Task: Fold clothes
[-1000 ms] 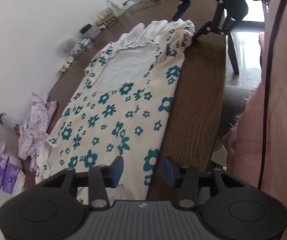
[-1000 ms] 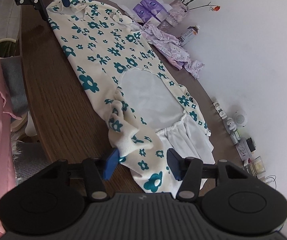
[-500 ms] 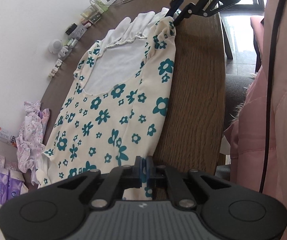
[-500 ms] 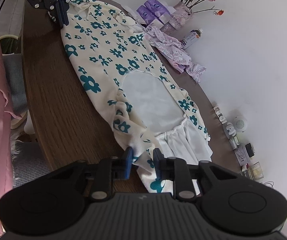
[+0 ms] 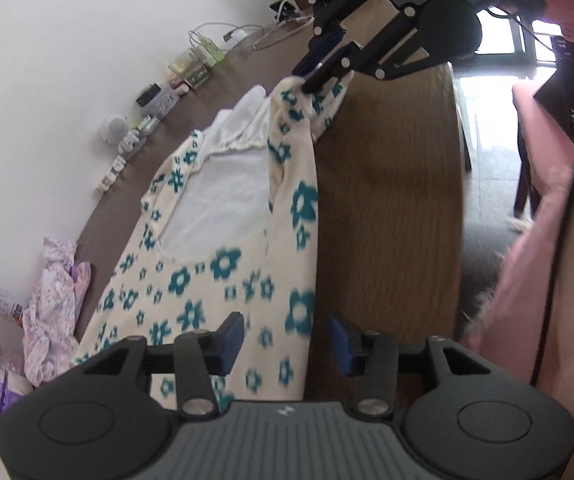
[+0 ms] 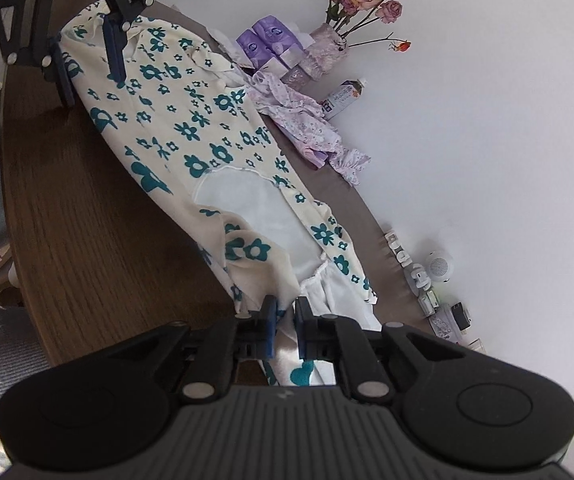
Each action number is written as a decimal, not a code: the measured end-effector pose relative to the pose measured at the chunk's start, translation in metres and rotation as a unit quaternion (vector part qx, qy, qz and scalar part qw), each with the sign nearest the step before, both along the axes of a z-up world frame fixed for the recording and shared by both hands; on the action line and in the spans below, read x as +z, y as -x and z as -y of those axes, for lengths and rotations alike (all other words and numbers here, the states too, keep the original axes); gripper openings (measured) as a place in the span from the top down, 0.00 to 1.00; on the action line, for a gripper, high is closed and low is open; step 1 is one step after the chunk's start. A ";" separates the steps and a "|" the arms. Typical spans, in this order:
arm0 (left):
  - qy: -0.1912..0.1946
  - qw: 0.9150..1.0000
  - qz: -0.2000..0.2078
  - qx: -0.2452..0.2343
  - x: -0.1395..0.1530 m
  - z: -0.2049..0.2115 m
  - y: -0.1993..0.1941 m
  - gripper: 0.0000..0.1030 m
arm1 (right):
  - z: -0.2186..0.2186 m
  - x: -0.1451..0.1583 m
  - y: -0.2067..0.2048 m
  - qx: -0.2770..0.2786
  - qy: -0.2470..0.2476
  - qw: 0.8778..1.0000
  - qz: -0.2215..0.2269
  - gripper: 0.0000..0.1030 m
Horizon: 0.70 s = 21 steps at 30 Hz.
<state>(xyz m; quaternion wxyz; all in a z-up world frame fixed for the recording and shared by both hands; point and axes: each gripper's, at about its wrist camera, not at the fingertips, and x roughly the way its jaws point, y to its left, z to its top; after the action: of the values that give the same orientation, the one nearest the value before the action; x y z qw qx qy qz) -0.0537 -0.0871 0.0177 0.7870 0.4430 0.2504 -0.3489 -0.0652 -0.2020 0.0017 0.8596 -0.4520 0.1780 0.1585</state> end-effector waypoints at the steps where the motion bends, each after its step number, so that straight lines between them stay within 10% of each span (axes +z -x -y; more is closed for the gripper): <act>1: 0.003 1.000 0.005 -0.001 -0.001 0.006 -0.003 0.56 | 0.000 0.002 -0.001 -0.001 -0.002 1.000 0.002 0.92; 3: 0.003 1.000 0.012 -0.006 -0.003 0.014 -0.005 0.59 | -0.001 0.006 -0.004 -0.003 -0.002 1.000 0.006 0.93; 6: -0.014 1.000 0.017 -0.009 -0.008 0.015 -0.006 0.90 | -0.003 0.011 -0.007 -0.007 0.001 1.000 0.013 0.94; 14: -0.033 0.998 0.021 0.051 -0.012 -0.028 0.000 0.93 | 0.009 0.005 -0.010 -0.020 -0.021 1.000 -0.008 0.97; 18: -0.016 0.997 0.027 0.065 -0.010 -0.036 0.000 0.94 | 0.011 0.012 -0.002 -0.001 -0.074 0.996 -0.042 0.82; 20: -0.005 0.997 0.044 0.066 -0.006 -0.036 -0.001 0.97 | 0.008 0.009 0.002 0.006 -0.076 0.995 -0.058 0.52; 21: 0.000 0.996 0.053 0.067 -0.005 -0.036 -0.001 0.98 | 0.007 0.008 0.003 0.010 -0.076 0.995 -0.066 0.52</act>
<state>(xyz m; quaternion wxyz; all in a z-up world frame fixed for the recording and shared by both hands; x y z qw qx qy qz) -0.0528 -0.0515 0.0131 0.8207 0.4429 0.2374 -0.2720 -0.0687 -0.2087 0.0095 0.8764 -0.3753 0.2169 0.2096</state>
